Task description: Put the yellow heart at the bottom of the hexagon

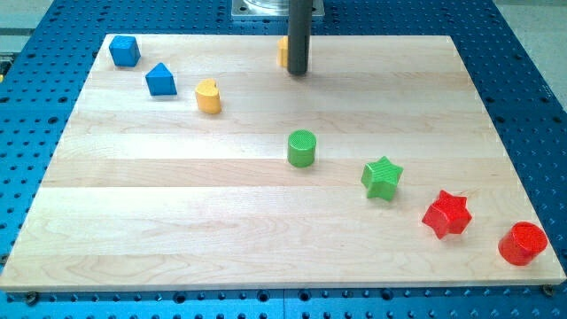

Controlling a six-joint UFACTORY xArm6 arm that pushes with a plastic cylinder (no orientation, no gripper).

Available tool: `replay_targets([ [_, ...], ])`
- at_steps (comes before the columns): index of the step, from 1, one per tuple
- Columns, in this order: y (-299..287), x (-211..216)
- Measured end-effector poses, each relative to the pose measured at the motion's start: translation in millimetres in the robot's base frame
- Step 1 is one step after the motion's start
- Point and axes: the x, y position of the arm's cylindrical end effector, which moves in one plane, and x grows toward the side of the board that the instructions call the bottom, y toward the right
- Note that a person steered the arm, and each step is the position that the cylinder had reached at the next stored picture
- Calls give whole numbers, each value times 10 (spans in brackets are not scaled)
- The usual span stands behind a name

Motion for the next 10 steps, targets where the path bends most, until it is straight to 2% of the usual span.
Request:
replay_targets([
  [1, -484, -148],
  [2, -4, -455],
  [3, -415, -41],
  [4, -662, 863],
  [5, -1122, 1370],
  [6, -1484, 1179],
  [7, -924, 641],
  [9, -1349, 215],
  [10, -860, -13],
])
